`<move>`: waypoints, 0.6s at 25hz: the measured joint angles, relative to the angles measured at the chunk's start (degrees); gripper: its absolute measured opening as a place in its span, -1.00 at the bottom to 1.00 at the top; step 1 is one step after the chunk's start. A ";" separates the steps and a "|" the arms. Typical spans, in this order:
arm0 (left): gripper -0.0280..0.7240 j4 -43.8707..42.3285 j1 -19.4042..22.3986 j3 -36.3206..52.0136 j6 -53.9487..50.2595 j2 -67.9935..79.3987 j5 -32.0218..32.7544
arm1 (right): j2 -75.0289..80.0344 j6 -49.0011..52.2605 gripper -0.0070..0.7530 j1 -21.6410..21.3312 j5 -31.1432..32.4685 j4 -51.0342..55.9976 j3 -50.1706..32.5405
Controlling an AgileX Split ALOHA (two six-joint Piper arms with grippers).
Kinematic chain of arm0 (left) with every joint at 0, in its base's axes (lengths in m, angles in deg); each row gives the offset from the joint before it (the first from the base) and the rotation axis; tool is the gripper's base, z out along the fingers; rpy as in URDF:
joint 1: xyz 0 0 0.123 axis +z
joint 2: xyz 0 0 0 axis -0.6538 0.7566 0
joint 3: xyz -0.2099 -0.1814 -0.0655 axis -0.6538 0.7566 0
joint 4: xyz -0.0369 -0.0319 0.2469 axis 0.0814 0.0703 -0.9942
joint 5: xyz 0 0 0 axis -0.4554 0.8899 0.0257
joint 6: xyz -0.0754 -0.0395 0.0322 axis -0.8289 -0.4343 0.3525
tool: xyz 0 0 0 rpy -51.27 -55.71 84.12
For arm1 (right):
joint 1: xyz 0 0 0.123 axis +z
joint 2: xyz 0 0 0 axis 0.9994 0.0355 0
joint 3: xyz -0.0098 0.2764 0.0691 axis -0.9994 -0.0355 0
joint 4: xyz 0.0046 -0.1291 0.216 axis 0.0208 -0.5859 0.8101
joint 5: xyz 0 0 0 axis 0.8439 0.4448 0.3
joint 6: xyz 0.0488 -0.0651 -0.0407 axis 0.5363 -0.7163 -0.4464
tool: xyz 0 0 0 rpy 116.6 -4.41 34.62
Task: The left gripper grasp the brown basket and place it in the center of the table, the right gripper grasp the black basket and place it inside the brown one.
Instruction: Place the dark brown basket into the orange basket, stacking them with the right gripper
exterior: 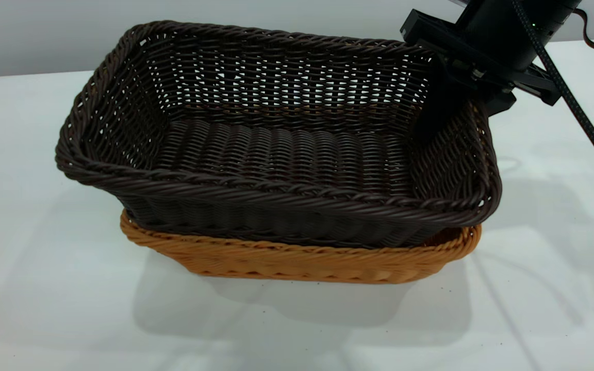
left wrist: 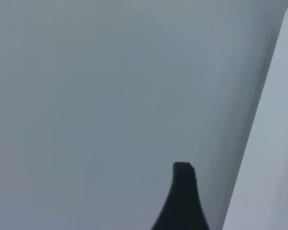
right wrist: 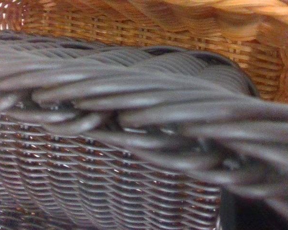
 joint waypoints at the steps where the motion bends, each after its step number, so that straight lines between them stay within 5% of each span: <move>1: 0.44 0.00 0.00 0.00 0.00 0.00 0.00 | 0.00 -0.05 -0.64 0.00 0.00 -0.06 0.00; 15: 0.44 0.07 0.00 0.00 -2.61 0.00 -0.11 | 0.11 -2.01 -0.60 0.00 -1.34 -0.55 0.00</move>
